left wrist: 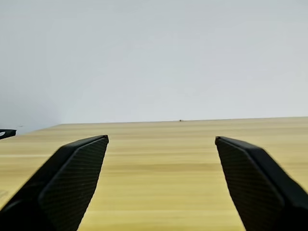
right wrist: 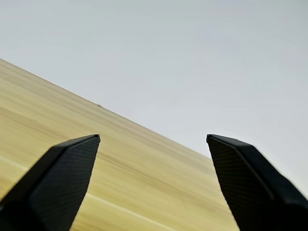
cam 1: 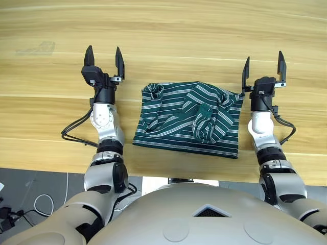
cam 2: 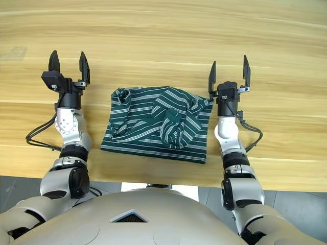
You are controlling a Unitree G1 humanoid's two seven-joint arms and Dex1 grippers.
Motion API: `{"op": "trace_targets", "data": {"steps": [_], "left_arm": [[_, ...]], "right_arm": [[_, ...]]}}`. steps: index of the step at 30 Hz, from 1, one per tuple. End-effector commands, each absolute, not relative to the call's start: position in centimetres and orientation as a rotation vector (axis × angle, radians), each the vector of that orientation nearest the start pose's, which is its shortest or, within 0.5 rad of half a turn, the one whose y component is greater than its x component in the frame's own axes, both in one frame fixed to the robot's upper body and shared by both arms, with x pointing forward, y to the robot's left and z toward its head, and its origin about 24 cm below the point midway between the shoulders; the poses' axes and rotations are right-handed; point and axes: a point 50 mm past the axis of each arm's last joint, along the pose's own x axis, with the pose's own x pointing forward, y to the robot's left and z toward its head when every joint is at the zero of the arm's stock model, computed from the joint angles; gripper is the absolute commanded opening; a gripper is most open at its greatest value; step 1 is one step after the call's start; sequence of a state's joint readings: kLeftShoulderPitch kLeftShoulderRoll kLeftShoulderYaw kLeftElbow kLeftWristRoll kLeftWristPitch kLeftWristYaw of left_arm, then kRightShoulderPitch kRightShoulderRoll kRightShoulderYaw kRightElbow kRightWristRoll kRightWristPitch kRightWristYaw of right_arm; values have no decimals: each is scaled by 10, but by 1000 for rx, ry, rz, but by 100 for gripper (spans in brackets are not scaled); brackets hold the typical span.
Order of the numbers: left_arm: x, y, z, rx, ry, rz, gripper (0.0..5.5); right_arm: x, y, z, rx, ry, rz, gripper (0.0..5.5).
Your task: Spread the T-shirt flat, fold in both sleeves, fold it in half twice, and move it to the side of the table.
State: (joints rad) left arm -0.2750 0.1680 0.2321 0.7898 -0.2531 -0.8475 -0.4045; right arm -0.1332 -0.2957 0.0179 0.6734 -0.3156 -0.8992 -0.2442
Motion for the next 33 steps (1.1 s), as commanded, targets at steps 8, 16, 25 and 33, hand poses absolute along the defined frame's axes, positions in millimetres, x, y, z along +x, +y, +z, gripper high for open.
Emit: {"op": "trace_targets", "data": {"steps": [8, 16, 25, 33], "left_arm": [[216, 239, 43, -88, -349, -488, 415], [179, 229, 15, 152, -107, -914, 415], [175, 216, 8, 267, -30, -1148, 415], [170, 207, 32, 194, -119, -1207, 415]], "right_arm": [[200, -239, 55, -605, -295, 370, 411], [160, -228, 40, -675, -76, 859, 411], [177, -235, 25, -657, 1, 861, 411], [191, -233, 7, -694, 45, 867, 411]]}}
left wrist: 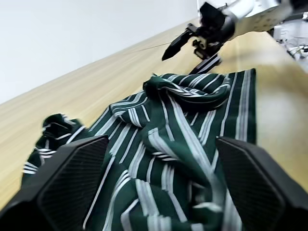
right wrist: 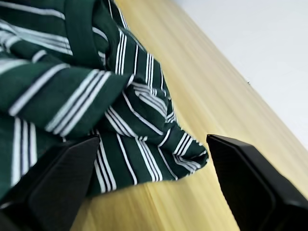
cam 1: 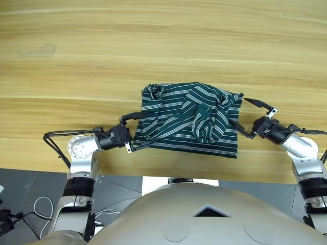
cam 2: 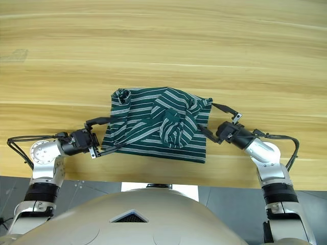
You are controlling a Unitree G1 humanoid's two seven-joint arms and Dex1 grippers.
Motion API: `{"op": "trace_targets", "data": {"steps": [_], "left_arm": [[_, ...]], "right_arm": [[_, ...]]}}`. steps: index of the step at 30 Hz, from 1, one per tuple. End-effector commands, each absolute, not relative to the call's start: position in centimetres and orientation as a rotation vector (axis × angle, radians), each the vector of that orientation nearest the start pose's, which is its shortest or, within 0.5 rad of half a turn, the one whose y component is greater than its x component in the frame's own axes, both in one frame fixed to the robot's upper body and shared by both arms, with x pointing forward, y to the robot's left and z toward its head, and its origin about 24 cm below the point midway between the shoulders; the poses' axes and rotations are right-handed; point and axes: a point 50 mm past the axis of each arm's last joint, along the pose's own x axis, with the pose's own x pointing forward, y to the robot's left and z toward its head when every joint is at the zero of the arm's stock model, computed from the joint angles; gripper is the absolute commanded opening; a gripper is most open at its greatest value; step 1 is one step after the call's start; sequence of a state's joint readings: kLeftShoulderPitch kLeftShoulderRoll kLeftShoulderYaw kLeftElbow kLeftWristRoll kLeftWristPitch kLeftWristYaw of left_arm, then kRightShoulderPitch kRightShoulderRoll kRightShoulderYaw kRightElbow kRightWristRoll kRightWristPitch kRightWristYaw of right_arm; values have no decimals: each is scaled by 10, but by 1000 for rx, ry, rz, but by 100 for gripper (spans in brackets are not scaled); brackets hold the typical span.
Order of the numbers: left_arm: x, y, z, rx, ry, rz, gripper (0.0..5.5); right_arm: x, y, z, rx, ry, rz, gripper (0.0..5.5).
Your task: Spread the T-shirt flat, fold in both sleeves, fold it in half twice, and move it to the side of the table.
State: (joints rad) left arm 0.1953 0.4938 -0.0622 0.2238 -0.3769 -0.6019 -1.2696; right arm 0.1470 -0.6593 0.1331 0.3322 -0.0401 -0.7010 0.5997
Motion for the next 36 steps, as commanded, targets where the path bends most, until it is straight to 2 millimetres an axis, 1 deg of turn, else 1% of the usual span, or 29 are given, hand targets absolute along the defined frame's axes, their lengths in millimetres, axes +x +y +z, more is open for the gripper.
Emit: {"op": "trace_targets", "data": {"steps": [1, 3, 4, 6, 10, 14, 17, 19, 20, 21, 24, 30, 31, 33, 34, 36], "left_arm": [[172, 207, 37, 160, -148, -1186, 415], [174, 206, 44, 104, -179, -1173, 415], [173, 204, 44, 89, -175, -1182, 415], [172, 201, 36, 97, -119, -1196, 415], [171, 201, 18, 141, 14, -1196, 415], [165, 201, 5, 200, 90, -1243, 415], [165, 201, 0, 217, 118, -1253, 415], [165, 201, -1, 221, 124, -1255, 398], [164, 202, -1, 222, 128, -1255, 378], [164, 202, -2, 223, 136, -1255, 370], [162, 203, -3, 219, 150, -1260, 324], [163, 202, 0, 173, 115, -1228, 228], [163, 201, 0, 163, 110, -1224, 219], [164, 201, 0, 151, 102, -1215, 179], [165, 201, 1, 142, 97, -1207, 173], [167, 202, 2, 123, 85, -1187, 138]], "right_arm": [[191, -232, 6, -693, 45, 868, 411], [192, -231, 4, -692, 45, 872, 411], [192, -231, 2, -694, 47, 874, 411], [192, -230, 1, -700, 46, 874, 411], [194, -227, 4, -702, 17, 878, 411], [195, -225, 5, -707, 5, 884, 411], [196, -223, 7, -711, -6, 888, 411], [197, -223, 8, -713, -9, 886, 412], [197, -223, 9, -714, -10, 886, 412], [197, -223, 9, -714, -11, 885, 412], [197, -221, 9, -713, -13, 881, 412], [196, -220, 5, -713, -2, 885, 412], [196, -220, 4, -715, 2, 888, 412], [193, -219, 2, -716, 9, 899, 412], [191, -219, 2, -716, 12, 908, 412], [181, -220, 8, -705, 0, 937, 412]]}}
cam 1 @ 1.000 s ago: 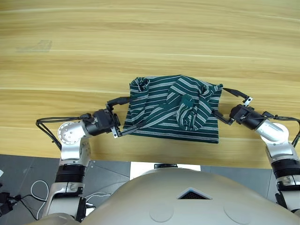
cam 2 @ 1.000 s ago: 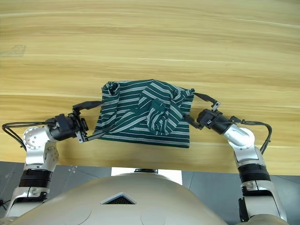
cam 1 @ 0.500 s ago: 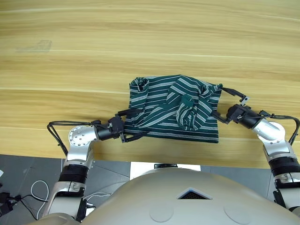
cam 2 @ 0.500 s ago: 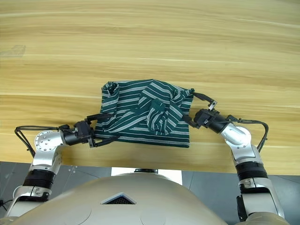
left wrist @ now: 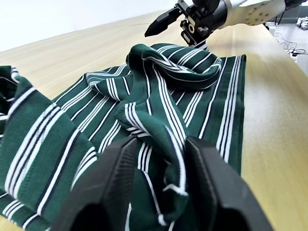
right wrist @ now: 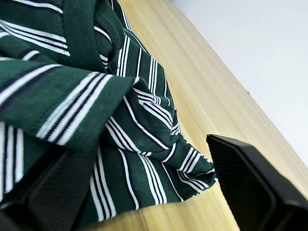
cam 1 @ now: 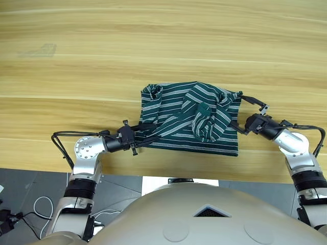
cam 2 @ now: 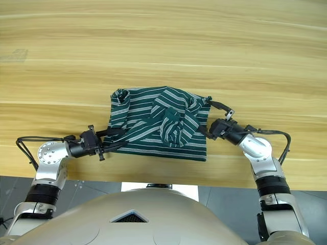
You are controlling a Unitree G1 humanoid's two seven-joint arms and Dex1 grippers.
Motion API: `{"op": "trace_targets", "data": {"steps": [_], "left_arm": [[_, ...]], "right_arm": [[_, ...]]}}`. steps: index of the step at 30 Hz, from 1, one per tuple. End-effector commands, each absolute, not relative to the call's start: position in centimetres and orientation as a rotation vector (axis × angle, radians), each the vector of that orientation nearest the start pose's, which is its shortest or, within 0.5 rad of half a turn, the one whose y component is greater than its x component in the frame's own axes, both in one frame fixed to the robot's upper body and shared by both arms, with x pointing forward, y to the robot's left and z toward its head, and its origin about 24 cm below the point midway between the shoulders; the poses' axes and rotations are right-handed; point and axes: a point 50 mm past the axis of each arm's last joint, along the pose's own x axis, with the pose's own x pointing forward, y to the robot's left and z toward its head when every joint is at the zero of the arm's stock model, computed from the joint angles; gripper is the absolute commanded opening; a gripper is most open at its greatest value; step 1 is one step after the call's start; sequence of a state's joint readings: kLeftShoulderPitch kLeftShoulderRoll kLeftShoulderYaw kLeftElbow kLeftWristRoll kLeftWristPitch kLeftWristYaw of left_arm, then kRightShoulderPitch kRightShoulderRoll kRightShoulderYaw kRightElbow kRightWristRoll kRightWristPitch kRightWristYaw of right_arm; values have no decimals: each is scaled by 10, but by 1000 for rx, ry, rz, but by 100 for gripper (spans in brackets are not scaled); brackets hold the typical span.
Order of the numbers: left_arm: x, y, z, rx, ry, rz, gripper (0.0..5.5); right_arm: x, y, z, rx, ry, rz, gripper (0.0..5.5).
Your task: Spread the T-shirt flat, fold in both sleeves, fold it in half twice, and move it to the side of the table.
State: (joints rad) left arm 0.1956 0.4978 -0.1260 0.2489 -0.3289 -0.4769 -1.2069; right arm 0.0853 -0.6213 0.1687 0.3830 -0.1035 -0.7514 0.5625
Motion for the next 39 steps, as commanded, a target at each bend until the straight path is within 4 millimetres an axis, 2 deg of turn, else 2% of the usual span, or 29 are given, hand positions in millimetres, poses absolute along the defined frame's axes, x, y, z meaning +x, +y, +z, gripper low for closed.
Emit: {"op": "trace_targets", "data": {"steps": [1, 6, 8, 11, 13, 20, 24, 28, 31, 33, 39], "left_arm": [[168, 202, 3, 113, 78, -1176, 119], [173, 201, 6, 48, 43, -1121, 36], [173, 199, 5, 37, 36, -1114, 3], [171, 195, 1, 26, 40, -1112, 3], [171, 194, 0, 24, 39, -1111, 3], [172, 190, 1, 33, 22, -1092, 3], [174, 186, 1, 28, 16, -1093, 3], [176, 186, 1, 27, 13, -1086, 3], [177, 185, 2, 25, 9, -1087, 3], [177, 185, 2, 24, 11, -1087, 3], [175, 187, -3, 14, 23, -1073, 3]], "right_arm": [[177, -222, 18, -690, -26, 936, 412], [153, -217, 65, -559, -135, 995, 412], [150, -216, 75, -547, -145, 1011, 412], [149, -212, 87, -521, -175, 1017, 412], [146, -201, 79, -534, -146, 1077, 412], [158, -167, 16, -576, 2, 1121, 412], [147, -149, 0, -545, 28, 1166, 412], [146, -151, -6, -558, 53, 1163, 412], [134, -152, 0, -516, 43, 1217, 412], [133, -155, 11, -465, 8, 1211, 412], [136, -163, 63, -294, -173, 1147, 412]]}}
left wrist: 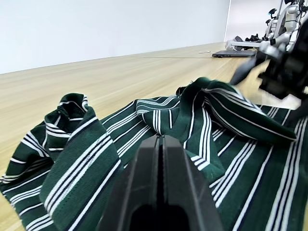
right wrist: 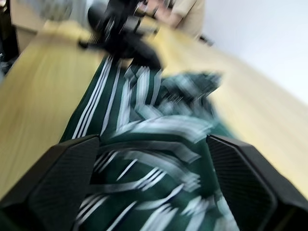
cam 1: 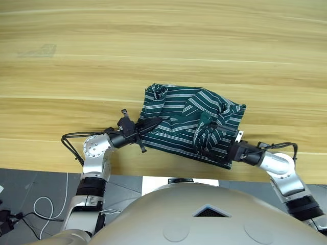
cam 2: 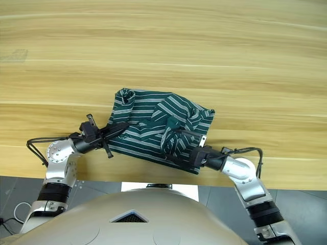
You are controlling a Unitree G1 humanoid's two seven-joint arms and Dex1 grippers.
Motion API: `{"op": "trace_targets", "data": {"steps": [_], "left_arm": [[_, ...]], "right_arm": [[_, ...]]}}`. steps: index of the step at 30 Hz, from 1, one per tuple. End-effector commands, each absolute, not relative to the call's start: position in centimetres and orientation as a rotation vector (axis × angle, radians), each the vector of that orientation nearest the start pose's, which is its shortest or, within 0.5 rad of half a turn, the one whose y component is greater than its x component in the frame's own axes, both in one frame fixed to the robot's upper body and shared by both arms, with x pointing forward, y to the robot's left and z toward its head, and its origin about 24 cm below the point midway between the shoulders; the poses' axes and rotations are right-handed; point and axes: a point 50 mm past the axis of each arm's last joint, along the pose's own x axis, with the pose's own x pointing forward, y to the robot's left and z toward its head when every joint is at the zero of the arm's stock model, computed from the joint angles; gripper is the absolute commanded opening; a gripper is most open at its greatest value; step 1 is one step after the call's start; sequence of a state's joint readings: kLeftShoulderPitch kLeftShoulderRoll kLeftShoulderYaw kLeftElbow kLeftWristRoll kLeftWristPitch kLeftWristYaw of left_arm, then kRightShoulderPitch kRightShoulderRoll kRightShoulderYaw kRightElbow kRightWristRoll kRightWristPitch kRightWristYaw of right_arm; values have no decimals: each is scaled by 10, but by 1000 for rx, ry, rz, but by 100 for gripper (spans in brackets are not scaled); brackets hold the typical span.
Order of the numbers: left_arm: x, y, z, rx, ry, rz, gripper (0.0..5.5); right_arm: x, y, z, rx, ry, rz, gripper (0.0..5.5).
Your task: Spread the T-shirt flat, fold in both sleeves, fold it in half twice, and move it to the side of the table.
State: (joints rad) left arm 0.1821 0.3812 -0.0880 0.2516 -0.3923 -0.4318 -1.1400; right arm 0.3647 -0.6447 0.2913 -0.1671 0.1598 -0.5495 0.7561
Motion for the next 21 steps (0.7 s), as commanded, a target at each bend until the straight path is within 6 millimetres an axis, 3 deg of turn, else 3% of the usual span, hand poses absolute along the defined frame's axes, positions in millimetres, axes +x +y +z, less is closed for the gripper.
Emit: {"op": "trace_targets", "data": {"steps": [1, 4, 10, 13, 17, 21], "left_arm": [[174, 187, -4, 12, 26, -1073, 3], [173, 186, -5, 8, 27, -1071, 3], [176, 185, -2, 9, 14, -1081, 3], [178, 185, -2, 12, 9, -1081, 3], [180, 185, -4, 11, 14, -1073, 3], [179, 187, -5, 7, 17, -1068, 3]], "right_arm": [[133, -160, 66, -275, -183, 1158, 412], [125, -150, 58, -238, -143, 1208, 412], [110, -130, 10, -257, 47, 1227, 412], [103, -125, -4, -255, 93, 1226, 412], [105, -129, -3, -236, 88, 1185, 412], [108, -147, 11, -127, 66, 1101, 412]]}}
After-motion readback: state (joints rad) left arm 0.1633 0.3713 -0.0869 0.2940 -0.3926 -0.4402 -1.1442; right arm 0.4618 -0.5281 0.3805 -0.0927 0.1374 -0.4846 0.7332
